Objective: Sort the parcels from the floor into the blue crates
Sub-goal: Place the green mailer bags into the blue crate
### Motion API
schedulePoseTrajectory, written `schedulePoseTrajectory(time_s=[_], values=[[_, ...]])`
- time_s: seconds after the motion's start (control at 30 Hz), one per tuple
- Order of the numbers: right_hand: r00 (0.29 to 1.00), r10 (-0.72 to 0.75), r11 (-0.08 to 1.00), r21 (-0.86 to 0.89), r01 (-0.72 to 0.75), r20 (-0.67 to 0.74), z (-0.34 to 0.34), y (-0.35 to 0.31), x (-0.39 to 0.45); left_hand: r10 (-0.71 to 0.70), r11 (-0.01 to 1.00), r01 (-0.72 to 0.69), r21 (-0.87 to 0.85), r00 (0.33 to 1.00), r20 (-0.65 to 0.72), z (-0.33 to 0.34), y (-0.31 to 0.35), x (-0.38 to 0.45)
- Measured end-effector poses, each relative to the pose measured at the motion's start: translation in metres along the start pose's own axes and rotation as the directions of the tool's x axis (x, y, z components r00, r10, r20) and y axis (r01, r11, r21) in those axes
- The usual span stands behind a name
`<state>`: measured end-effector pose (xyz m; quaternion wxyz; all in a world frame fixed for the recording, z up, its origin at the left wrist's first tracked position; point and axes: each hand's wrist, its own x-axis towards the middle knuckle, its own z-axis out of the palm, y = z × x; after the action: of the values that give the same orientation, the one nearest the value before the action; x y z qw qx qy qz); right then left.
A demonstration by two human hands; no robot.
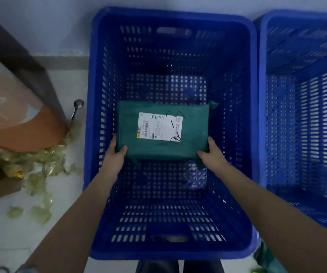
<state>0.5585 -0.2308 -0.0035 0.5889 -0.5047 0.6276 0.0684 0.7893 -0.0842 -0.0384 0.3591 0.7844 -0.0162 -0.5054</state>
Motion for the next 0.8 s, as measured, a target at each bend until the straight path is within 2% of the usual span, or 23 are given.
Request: schedulePoseTrajectory(time_s=[0.17, 0.33, 0.43, 0.47, 0.5, 0.53, 0.57, 0.6, 0.63, 0.67, 0.7, 0.73, 0.8], values=[[0.997, 0.068, 0.993, 0.093, -0.07, 0.018, 0.016, 0.008, 0.025, -0.038, 0.999, 0.038, 0.017, 0.999, 0.001, 0.008, -0.022, 0.027], [0.996, 0.081, 0.98, 0.178, -0.087, 0.039, 0.02, 0.011, 0.043, 0.06, 0.998, -0.058, 0.039, 0.997, -0.041, 0.016, -0.032, 0.031], [0.989, 0.126, 0.976, 0.168, -0.138, 0.078, 0.021, 0.02, 0.041, 0.021, 0.996, -0.016, 0.088, 0.998, -0.053, 0.016, -0.043, 0.019], [0.991, 0.123, 0.983, 0.133, -0.13, 0.059, 0.023, 0.022, 0.036, 0.011, 0.991, -0.003, 0.136, 0.998, -0.057, 0.017, -0.045, 0.012], [0.997, 0.073, 0.997, 0.012, -0.073, 0.002, 0.025, 0.027, 0.031, 0.022, 0.967, -0.006, 0.254, 0.998, -0.059, 0.016, -0.048, 0.003], [0.999, -0.025, 0.977, -0.214, 0.014, -0.049, 0.026, 0.03, 0.022, 0.072, 0.889, -0.042, 0.456, 0.996, -0.05, 0.015, -0.048, -0.009], [0.986, -0.151, 0.879, -0.466, 0.099, -0.074, 0.028, 0.035, 0.016, 0.218, 0.715, -0.158, 0.681, 0.976, -0.002, 0.015, -0.05, -0.022], [0.955, -0.292, 0.721, -0.667, 0.188, -0.046, 0.032, 0.035, 0.008, 0.378, 0.479, -0.324, 0.816, 0.915, 0.142, 0.017, -0.053, -0.032], [0.921, -0.386, 0.567, -0.777, 0.274, 0.043, 0.037, 0.035, 0.002, 0.452, 0.26, -0.476, 0.84, 0.829, 0.329, 0.021, -0.057, -0.041], [0.896, -0.411, 0.456, -0.814, 0.36, 0.167, 0.041, 0.032, -0.006, 0.446, 0.068, -0.569, 0.82, 0.752, 0.485, 0.027, -0.059, -0.047], [0.875, -0.386, 0.365, -0.823, 0.436, 0.292, 0.046, 0.031, -0.009, 0.313, -0.027, -0.61, 0.792, 0.748, 0.586, 0.032, -0.058, -0.05], [0.857, -0.319, 0.246, -0.838, 0.486, 0.404, 0.051, 0.029, -0.011, 0.2, -0.112, -0.61, 0.785, 0.76, 0.619, 0.038, -0.06, -0.049], [0.845, -0.183, 0.045, -0.854, 0.518, 0.502, 0.057, 0.03, -0.003, 0.071, -0.228, -0.531, 0.816, 0.827, 0.558, 0.044, -0.06, -0.035]])
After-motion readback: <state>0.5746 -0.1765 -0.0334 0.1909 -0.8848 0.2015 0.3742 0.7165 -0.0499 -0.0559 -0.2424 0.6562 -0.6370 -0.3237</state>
